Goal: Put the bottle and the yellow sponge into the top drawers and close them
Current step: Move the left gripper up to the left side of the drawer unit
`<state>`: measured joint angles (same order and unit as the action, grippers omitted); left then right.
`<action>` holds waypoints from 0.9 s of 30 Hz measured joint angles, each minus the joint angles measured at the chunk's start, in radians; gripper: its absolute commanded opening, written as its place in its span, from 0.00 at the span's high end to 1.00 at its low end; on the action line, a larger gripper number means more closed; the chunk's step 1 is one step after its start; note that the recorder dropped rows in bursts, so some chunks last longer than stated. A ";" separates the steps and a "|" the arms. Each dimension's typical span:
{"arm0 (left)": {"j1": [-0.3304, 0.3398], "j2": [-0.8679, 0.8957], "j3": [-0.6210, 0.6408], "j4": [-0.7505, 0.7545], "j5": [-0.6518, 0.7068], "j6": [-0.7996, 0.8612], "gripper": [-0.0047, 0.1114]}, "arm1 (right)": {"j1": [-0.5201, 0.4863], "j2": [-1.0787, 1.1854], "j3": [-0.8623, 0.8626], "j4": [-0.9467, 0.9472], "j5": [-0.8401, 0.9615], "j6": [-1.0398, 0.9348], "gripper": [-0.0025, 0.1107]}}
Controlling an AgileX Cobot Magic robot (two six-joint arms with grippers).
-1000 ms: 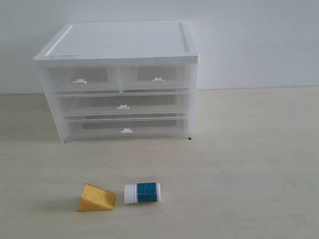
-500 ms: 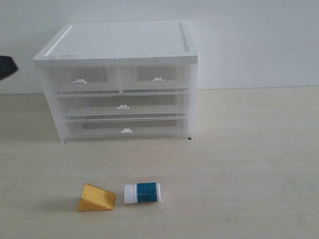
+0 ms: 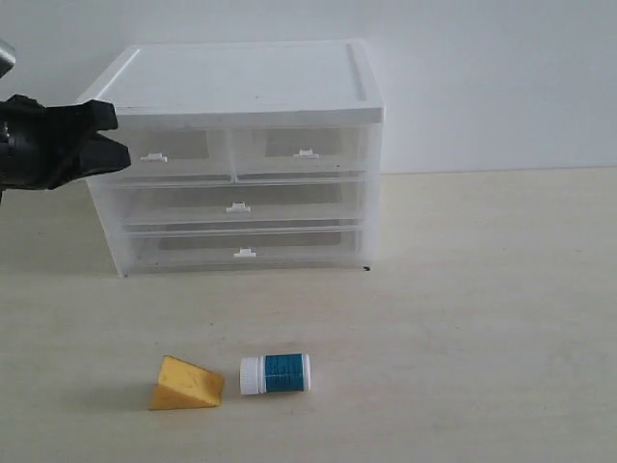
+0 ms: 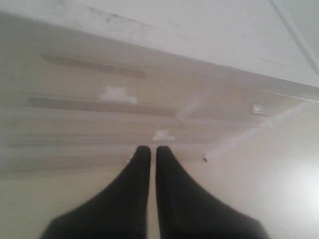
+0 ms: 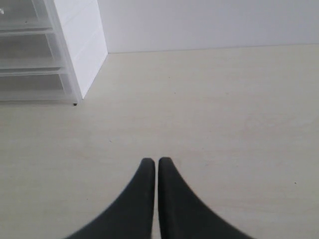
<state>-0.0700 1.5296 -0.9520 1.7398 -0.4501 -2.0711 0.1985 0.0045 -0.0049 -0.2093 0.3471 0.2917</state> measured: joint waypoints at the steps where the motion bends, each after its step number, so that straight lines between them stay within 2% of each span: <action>1: 0.000 0.002 -0.001 0.000 0.018 0.006 0.93 | 0.000 0.000 0.000 0.000 0.000 0.000 0.98; 4: 0.000 0.016 -0.011 0.002 0.129 0.080 0.93 | 0.000 0.000 0.000 0.000 0.000 0.000 0.98; 6: 0.002 0.031 -0.029 0.002 0.151 0.104 0.93 | 0.000 0.000 0.000 0.000 0.000 0.000 0.98; 15: 0.002 0.132 -0.122 0.002 0.153 0.135 0.93 | 0.000 0.000 0.000 0.000 0.000 0.000 0.98; 27: 0.002 0.168 -0.135 0.002 0.143 0.139 0.93 | 0.000 0.000 0.000 0.000 0.000 0.000 0.98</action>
<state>-0.0685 1.6972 -1.0872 1.7420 -0.3070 -1.9324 0.1985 0.0045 -0.0049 -0.2093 0.3471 0.2917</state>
